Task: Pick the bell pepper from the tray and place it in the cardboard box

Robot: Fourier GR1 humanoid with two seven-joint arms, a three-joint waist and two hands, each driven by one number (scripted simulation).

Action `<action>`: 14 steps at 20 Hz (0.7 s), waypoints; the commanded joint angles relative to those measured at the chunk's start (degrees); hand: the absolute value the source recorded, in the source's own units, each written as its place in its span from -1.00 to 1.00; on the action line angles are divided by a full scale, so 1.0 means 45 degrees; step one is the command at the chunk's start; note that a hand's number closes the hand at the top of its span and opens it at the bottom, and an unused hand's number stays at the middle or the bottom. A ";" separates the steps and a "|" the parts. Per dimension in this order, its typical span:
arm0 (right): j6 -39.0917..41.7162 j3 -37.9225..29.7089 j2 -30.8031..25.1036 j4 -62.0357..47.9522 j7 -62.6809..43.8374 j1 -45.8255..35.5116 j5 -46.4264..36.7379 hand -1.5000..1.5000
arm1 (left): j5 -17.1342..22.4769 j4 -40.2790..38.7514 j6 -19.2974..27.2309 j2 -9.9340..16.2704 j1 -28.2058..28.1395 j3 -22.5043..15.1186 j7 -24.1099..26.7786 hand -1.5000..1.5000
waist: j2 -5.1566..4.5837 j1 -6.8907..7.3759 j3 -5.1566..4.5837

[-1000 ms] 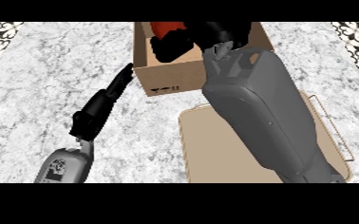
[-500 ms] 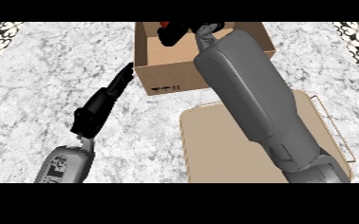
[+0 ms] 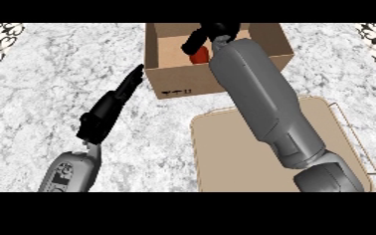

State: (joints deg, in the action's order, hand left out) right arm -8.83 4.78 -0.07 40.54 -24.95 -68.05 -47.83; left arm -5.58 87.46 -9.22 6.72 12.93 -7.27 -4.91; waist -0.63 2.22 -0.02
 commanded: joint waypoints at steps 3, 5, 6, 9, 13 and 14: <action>-0.1336 -0.0507 0.0014 -0.2109 0.1968 -0.0097 0.1574 -1.00 | -0.0664 -0.0610 0.0516 -0.0548 0.0473 -0.0345 -0.0026 0.00 | -0.0024 0.0000 0.0003; -0.1715 -0.1331 0.0014 -0.1416 0.2572 -0.0087 0.2250 -1.00 | 0.0089 0.0079 -0.0075 -0.0017 0.0175 0.0218 -0.0263 0.00 | 0.0008 0.0019 0.0009; -0.2434 -0.1589 0.0014 -0.1517 0.3270 0.0421 0.2550 -1.00 | -0.0424 0.0298 0.0360 -0.0513 -0.0066 -0.0434 -0.0412 0.00 | -0.0022 0.0084 0.0016; -0.3073 -0.2886 -0.0078 -0.0457 0.4272 0.0519 0.3484 -1.00 | 0.0150 -0.0024 -0.0099 0.0028 0.0190 0.0340 -0.0379 0.00 | 0.0011 -0.0180 0.0022; -0.3081 -0.4352 -0.0200 0.0269 0.5691 0.1089 0.5410 -1.00 | -0.0307 -0.0010 0.0329 -0.0249 0.0159 0.0094 -0.0133 0.00 | 0.0042 -0.0323 0.0028; -0.2721 -0.4546 -0.0247 0.0561 0.5435 0.0818 0.5762 -1.00 | -0.0129 0.0365 0.0073 -0.0064 -0.0675 0.0070 0.0274 0.00 | 0.0111 -0.0283 0.0019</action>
State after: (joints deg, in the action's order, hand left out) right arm -21.64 -10.67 -0.48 40.09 -4.20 -64.72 -28.20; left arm -6.48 87.72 -8.44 5.93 12.04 -7.12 -4.67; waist -0.46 1.27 0.07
